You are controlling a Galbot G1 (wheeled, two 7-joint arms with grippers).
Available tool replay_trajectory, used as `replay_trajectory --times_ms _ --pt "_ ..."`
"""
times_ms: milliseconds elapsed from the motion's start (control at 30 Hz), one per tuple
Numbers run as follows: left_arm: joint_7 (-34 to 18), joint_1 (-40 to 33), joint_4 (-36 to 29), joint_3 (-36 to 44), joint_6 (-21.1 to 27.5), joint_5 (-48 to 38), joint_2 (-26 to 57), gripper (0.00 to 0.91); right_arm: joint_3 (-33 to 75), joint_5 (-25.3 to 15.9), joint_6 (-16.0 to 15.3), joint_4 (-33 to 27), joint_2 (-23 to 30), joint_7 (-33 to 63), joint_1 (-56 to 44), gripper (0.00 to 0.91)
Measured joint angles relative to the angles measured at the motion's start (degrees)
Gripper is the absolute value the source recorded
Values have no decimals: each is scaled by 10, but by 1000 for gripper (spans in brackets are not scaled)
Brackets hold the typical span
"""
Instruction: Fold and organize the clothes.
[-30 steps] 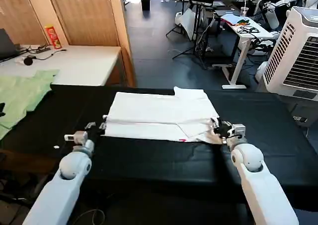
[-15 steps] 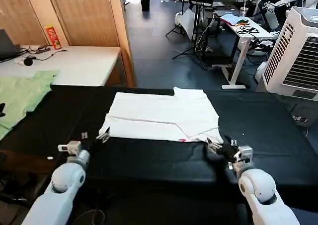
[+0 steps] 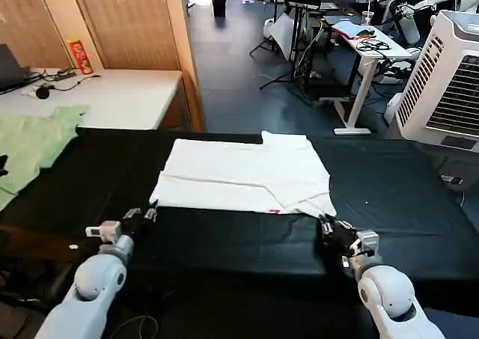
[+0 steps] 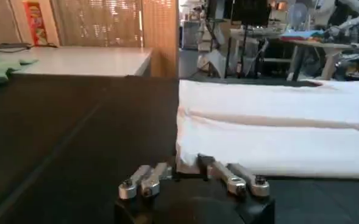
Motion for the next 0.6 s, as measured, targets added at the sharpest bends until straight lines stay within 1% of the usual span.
replay_trajectory --times_ms 267,367,600 --pt "-1 26 -21 -9 -1 28 8 0 10 10 -15 27 -5 14 -23 59" --pt "-3 36 -26 -15 -3 42 13 0 16 21 -31 37 -4 28 -34 49" --pt "-8 62 -40 -30 2 48 26 0 33 22 -44 75 0 38 -88 29"
